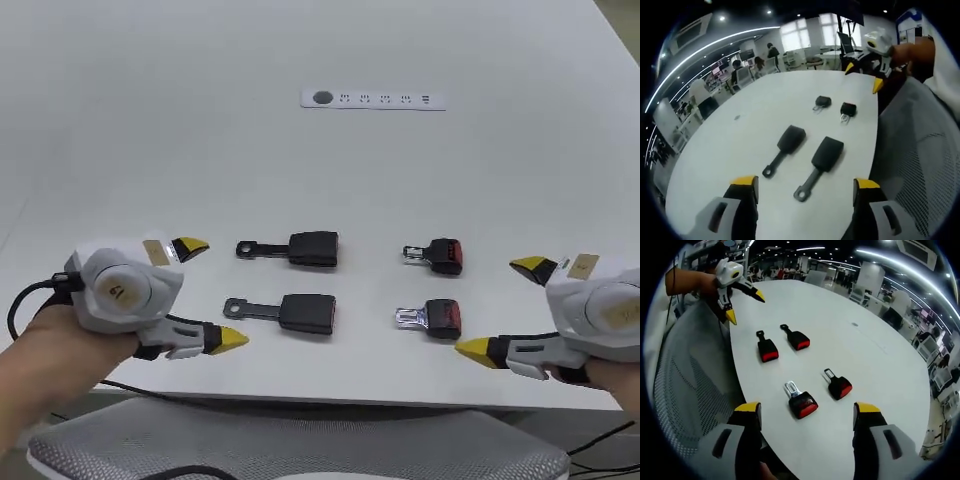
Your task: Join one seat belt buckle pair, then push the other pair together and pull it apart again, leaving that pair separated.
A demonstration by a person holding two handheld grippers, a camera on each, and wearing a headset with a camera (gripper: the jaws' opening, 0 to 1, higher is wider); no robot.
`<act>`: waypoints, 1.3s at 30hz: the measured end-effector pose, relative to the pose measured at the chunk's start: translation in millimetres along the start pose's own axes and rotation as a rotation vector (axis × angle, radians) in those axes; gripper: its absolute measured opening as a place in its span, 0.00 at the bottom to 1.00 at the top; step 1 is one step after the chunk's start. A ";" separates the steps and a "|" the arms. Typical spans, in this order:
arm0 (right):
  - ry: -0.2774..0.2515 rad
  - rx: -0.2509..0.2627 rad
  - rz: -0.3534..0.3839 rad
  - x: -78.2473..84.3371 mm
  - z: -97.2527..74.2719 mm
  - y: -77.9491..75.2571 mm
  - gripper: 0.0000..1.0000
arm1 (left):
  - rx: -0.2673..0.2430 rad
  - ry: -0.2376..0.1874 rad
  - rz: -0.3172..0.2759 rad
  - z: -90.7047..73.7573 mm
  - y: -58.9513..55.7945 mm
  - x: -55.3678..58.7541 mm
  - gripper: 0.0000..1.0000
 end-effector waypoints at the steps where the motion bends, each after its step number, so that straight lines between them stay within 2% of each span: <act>1: 0.006 -0.004 -0.005 0.0 0.8 -0.3 0.73 | 0.013 0.016 0.009 1.1 -0.8 -0.6 0.76; 3: 0.015 -0.015 -0.012 0.6 3.3 -1.6 0.71 | 0.030 0.031 0.005 3.2 -0.9 -0.5 0.73; 5: 0.019 -0.019 -0.024 0.1 3.2 -2.1 0.70 | 0.036 0.023 -0.010 4.5 -0.6 -1.5 0.72; 9: 0.039 -0.030 -0.052 2.4 6.8 -2.7 0.69 | 0.053 0.048 0.027 9.1 -2.9 -2.3 0.72; 12: 0.049 -0.050 -0.068 3.1 8.7 -3.1 0.63 | 0.076 0.056 0.044 13.0 -4.6 -2.8 0.70; 14: 0.055 -0.056 -0.077 4.1 11.9 -3.5 0.63 | 0.095 0.063 0.054 17.7 -5.9 -3.0 0.68; 17: 0.061 -0.071 -0.091 4.9 16.4 -4.0 0.61 | 0.116 0.102 0.084 27.8 -6.6 -0.9 0.66; 20: 0.065 -0.084 -0.103 5.7 20.8 -4.4 0.57 | 0.138 0.105 0.101 36.3 -8.3 -1.8 0.62; 21: 0.061 -0.106 -0.102 5.7 22.9 -3.6 0.55 | 0.141 0.105 0.098 38.8 -8.5 -2.1 0.62; 27: 0.062 -0.139 -0.124 5.2 33.0 -2.3 0.52 | 0.172 0.125 0.130 58.6 -10.5 -0.9 0.63; 29: 0.071 -0.158 -0.151 6.0 38.9 -0.9 0.50 | 0.184 0.136 0.122 64.1 -10.2 -0.5 0.58; 30: 0.078 -0.162 -0.155 6.5 40.7 -0.4 0.49 | 0.208 0.147 0.113 66.4 -10.8 1.0 0.55; 32: 0.097 -0.172 -0.171 10.2 46.5 -1.8 0.49 | 0.218 0.139 0.140 70.3 -10.8 1.5 0.51; 35: 0.115 -0.183 -0.188 14.0 52.9 -2.8 0.48 | 0.234 0.149 0.210 74.6 -13.8 -6.2 0.51; 39: 0.132 -0.189 -0.198 14.9 56.7 -6.2 0.45 | 0.253 0.152 0.219 83.9 -14.9 -9.1 0.52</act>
Point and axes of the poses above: the centre of the closed fingertips' face, and the gripper's own axes: z roughly forward along the fingers, y roughly to its left, x roughly out of its underside, the point moved 10 cm from there along -z, roughly backward along the fingers, and after that the axes turned 6 degrees about -x, right-handed, at the moved point
